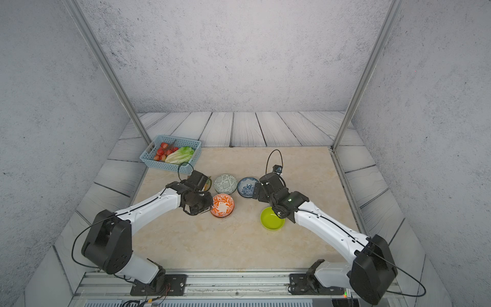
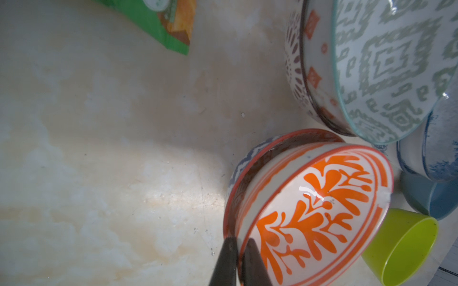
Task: Stack the bowls
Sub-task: Place the bowl on the bowl.
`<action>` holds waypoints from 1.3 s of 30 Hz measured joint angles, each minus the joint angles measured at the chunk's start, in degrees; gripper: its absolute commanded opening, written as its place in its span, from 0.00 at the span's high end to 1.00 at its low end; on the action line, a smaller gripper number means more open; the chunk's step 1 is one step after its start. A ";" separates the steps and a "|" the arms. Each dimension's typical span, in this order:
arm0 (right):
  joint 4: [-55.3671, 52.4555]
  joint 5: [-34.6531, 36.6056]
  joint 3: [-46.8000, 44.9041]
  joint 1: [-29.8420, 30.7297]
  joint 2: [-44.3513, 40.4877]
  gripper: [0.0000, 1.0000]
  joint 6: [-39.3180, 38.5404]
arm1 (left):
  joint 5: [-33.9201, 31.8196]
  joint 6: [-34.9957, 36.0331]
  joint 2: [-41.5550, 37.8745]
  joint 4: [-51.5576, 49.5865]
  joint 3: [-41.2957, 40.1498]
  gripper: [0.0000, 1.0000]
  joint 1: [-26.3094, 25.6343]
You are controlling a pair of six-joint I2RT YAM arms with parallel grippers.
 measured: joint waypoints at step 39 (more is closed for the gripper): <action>0.00 -0.09 0.00 0.00 0.00 0.01 -0.02 | -2.82 1.68 -2.56 -1.38 -1.18 0.80 -0.31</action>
